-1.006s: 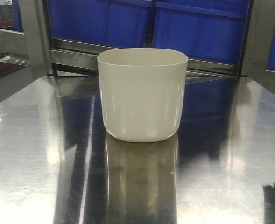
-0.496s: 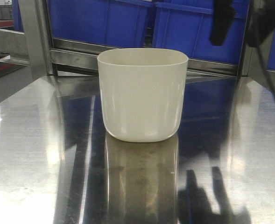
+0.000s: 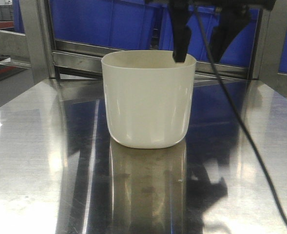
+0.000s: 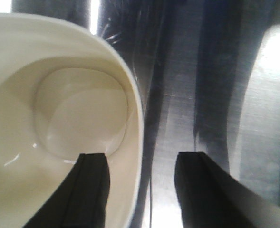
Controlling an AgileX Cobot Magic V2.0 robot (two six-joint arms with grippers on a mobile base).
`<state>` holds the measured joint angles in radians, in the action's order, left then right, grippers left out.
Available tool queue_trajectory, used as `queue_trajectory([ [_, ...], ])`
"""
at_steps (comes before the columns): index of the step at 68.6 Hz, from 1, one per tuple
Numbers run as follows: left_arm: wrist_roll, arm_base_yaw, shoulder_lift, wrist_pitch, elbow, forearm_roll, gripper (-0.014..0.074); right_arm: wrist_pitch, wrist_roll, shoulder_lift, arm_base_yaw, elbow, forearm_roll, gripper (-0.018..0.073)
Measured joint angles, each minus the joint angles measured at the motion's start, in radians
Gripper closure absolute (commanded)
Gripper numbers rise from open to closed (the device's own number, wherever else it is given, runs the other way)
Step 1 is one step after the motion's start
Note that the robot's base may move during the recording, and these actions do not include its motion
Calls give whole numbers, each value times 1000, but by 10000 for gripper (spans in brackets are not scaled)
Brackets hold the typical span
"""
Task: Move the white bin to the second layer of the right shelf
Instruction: 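Lower the right gripper over the bin rim and close on it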
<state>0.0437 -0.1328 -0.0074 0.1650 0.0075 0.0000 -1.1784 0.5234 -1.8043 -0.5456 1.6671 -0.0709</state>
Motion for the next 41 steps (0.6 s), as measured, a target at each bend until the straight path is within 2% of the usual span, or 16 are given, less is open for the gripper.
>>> queue_trajectory([
  [13, 0, 0, 0, 0, 0, 0, 512, 27, 0, -61, 4, 0, 13, 167],
  [41, 0, 0, 0, 0, 0, 0, 512, 39, 2, -88, 25, 0, 27, 463],
])
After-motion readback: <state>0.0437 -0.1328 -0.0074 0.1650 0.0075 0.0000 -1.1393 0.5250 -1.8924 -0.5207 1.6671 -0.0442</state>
